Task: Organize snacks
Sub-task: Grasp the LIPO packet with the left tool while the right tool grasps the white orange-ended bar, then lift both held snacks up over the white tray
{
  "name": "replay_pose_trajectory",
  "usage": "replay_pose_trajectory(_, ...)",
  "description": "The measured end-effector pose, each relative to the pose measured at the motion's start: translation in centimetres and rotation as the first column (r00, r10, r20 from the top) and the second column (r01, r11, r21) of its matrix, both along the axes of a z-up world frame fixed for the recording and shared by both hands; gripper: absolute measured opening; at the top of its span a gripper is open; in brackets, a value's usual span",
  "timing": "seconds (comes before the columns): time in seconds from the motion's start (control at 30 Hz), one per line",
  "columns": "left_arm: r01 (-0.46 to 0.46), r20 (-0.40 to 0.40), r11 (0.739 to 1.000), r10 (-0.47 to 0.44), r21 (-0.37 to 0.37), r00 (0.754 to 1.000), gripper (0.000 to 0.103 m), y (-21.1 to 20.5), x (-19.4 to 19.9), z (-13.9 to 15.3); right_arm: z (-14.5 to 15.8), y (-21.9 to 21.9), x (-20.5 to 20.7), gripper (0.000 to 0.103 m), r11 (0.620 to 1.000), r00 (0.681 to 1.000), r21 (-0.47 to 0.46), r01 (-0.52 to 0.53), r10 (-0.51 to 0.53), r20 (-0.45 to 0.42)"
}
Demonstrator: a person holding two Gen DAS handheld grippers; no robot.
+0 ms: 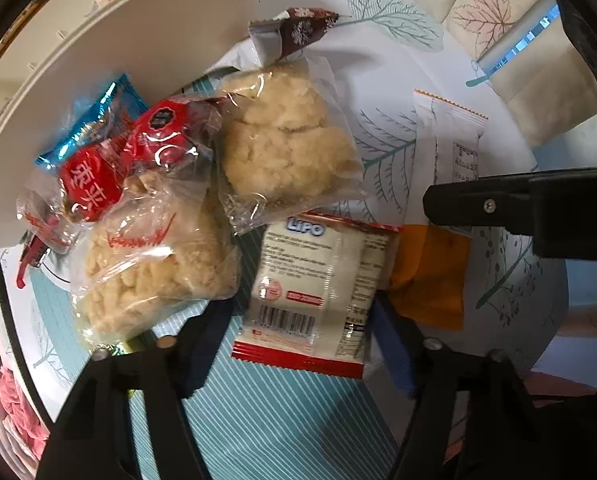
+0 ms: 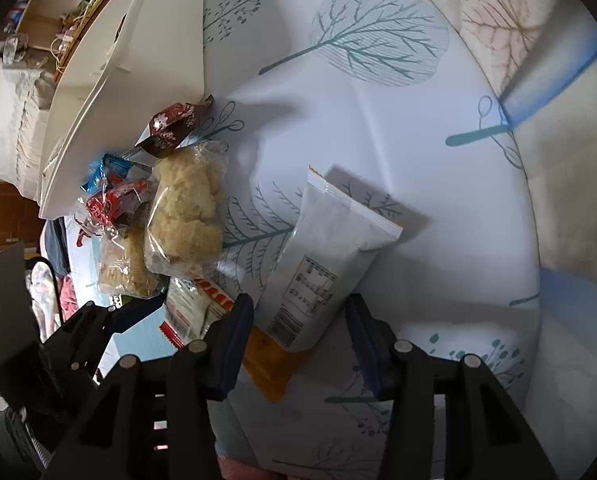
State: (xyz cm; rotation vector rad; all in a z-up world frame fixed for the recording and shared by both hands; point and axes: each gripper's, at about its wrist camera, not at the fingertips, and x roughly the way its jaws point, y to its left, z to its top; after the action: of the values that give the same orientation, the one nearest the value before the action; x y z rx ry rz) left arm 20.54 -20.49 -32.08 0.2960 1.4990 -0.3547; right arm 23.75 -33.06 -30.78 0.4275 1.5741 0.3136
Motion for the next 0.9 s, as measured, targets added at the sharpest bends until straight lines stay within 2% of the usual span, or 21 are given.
replay_pose_trajectory(0.23, -0.017, 0.023, 1.000, 0.018, -0.015, 1.000, 0.046, 0.9, -0.7, 0.3, 0.2, 1.4, 0.4, 0.048, 0.998, 0.999, -0.060, -0.036, 0.036, -0.002)
replay_pose_trajectory(0.63, -0.104, 0.049, 0.994, 0.105, -0.015, 0.993, 0.045, 3.5, -3.5, 0.9, 0.3, 3.2, 0.4, 0.044, 0.994, 0.999, -0.093, -0.050, 0.051, 0.006)
replay_pose_trajectory(0.9, -0.156, 0.071, 0.987, 0.158, -0.026, 0.985, 0.045, 5.0, -5.8, 2.8, 0.4, 4.4, -0.3, 0.032, 0.995, 0.997, -0.071, -0.070, 0.071, 0.016)
